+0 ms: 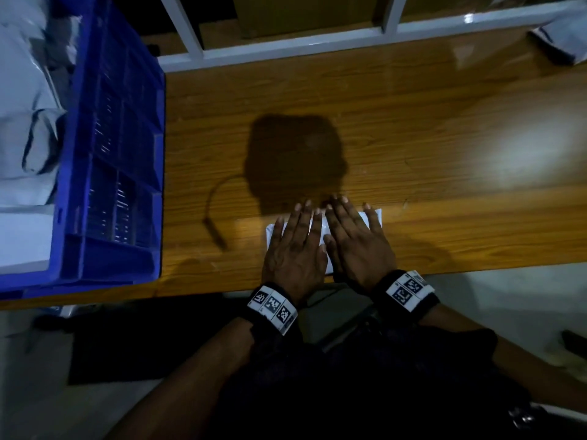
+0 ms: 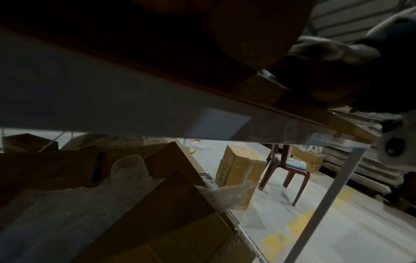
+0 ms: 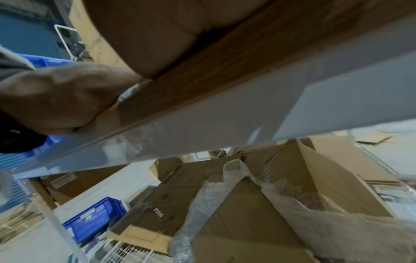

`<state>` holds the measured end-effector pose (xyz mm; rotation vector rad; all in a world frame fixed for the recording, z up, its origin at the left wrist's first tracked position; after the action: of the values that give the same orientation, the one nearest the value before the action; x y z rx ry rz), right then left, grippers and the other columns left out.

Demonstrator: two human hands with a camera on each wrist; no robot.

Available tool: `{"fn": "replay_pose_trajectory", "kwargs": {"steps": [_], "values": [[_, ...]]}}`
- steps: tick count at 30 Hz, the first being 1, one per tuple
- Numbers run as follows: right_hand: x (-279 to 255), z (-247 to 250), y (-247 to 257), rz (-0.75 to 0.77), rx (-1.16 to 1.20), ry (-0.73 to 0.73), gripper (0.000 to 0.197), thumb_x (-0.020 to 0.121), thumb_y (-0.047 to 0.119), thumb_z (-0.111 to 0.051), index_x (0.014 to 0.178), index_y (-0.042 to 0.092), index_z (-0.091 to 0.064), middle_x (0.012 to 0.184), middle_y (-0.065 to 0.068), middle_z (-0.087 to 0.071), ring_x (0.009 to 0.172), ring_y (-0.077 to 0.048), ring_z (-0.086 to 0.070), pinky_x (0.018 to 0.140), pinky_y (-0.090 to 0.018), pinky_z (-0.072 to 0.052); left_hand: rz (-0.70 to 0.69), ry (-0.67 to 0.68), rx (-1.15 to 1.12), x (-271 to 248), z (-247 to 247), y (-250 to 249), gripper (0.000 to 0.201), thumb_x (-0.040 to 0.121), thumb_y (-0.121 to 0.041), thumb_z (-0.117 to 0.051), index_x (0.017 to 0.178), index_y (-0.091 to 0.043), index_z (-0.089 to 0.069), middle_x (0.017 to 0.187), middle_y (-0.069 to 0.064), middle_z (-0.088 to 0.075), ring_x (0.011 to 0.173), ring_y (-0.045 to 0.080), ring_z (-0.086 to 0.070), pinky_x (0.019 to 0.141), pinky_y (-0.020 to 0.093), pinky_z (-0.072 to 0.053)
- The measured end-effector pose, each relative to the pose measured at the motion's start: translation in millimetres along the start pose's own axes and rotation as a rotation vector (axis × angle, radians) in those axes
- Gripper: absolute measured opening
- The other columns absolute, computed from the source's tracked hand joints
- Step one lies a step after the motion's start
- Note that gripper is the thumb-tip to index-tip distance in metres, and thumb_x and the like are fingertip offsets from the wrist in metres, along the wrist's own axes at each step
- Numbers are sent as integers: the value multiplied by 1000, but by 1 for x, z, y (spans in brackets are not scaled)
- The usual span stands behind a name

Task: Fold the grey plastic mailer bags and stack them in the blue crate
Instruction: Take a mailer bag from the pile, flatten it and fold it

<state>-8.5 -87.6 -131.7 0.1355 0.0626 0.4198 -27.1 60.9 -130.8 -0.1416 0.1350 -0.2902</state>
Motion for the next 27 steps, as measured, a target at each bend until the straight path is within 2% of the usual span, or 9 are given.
{"fn": "replay_pose_trajectory", "kwargs": {"steps": [5,14,18,21,22,24,26,27], "values": [[3,2,3,-3,-9,1,59,109,38,-21,162,13,-24,171,-6,-13,159,-22,-8,124,-58,-12,12,-28,-12,2,-2,0,65,105,-42,-15,163,-14,-18,171,11,-9,158,25,-4,125,53,-13],[3,4,3,-32,9,34,63,108,42,-16,163,10,-17,171,-9,-8,159,-23,-1,124,-60,-8,23,-4,14,3,3,-3,64,105,-39,-25,163,-16,-15,171,11,-6,158,28,0,126,53,-6],[-1,8,3,-6,43,4,62,109,42,-17,162,9,-24,170,-10,-16,159,-23,-5,125,-59,-7,2,17,-25,2,8,0,66,103,-42,-19,163,-16,-17,171,10,-9,158,26,0,127,52,-5],[-2,11,0,12,125,9,66,108,49,-12,161,13,-27,170,-6,-19,159,-21,-1,126,-55,0,3,34,-148,1,16,7,73,101,-52,-16,163,-14,-16,171,8,-11,158,22,0,127,43,7],[-2,14,-2,20,177,15,67,107,51,-12,161,14,-29,170,-5,-20,159,-21,-1,126,-54,2,21,42,-192,0,20,13,76,100,-57,-20,163,-15,-16,171,6,-13,158,22,-1,126,41,10],[-1,23,-11,26,244,40,69,105,55,-18,158,15,-36,167,-6,-27,159,-25,-6,126,-56,-3,71,38,-195,-2,30,27,82,94,-66,-30,162,-21,-21,168,3,-23,157,24,-11,126,47,8],[-1,32,-23,13,211,112,72,100,59,-26,157,17,-37,165,-6,-32,156,-29,-16,124,-59,-11,108,56,-145,-4,38,41,85,90,-72,-42,160,-27,-29,163,1,-35,151,25,-25,125,53,-2],[1,37,-28,0,183,163,75,96,62,-30,157,19,-37,163,-6,-35,154,-30,-24,122,-57,-18,111,74,-137,-4,42,46,86,87,-73,-50,158,-28,-33,159,0,-40,146,27,-32,124,54,-10]]}}
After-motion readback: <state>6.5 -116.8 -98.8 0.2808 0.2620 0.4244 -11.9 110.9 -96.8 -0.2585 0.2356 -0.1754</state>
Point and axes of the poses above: each hand's wrist, its own x-axis towards the middle knuckle, its own z-axis out of the back of the hand, y = z × x, the point moved 3 cm from there along x, towards the middle knuckle
